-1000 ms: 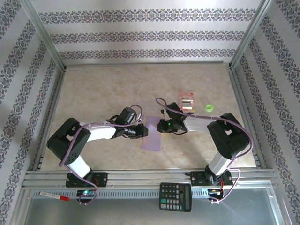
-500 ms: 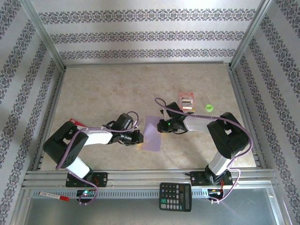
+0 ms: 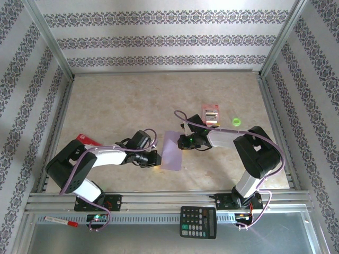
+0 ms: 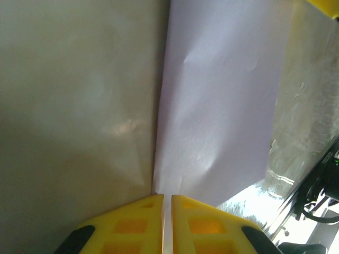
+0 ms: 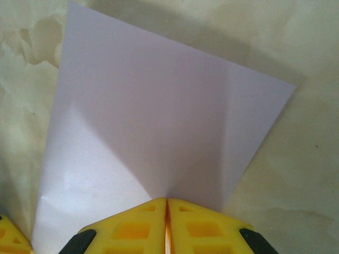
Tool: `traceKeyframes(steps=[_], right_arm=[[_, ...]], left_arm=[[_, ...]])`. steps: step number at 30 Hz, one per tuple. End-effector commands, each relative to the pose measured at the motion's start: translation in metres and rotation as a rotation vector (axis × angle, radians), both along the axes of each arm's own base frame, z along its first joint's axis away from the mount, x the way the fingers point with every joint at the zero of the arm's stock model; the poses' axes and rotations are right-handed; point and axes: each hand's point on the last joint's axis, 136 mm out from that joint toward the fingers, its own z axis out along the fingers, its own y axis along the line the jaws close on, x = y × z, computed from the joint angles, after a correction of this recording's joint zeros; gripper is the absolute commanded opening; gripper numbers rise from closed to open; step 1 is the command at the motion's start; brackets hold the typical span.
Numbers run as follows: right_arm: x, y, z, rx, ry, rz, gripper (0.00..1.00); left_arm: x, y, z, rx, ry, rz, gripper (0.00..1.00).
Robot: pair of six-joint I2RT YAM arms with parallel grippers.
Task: Fold a paper plane with a square sheet of paper (pick it up from the middle)
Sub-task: First fold in half a square sheet of paper at the center of the table.
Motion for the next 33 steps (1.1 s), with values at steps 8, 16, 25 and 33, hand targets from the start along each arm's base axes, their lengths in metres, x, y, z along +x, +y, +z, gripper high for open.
traceKeyframes(steps=[8,16,25,33], right_arm=[[-0.01,-0.004,-0.017,-0.07,0.048,0.126,0.11],[0.003,0.006,0.021,-0.016,-0.013,0.135,0.12],[-0.001,0.028,0.056,0.147,-0.02,0.082,0.13],[0.004,0.05,0.052,0.176,0.008,0.102,0.12]], left_arm=[[0.014,-0.017,0.045,-0.115,-0.112,-0.013,0.12],[0.05,-0.032,0.025,-0.103,-0.072,0.041,0.04],[0.044,-0.027,0.019,-0.121,-0.049,0.057,0.04],[0.03,-0.011,0.011,-0.093,-0.038,0.09,0.05]])
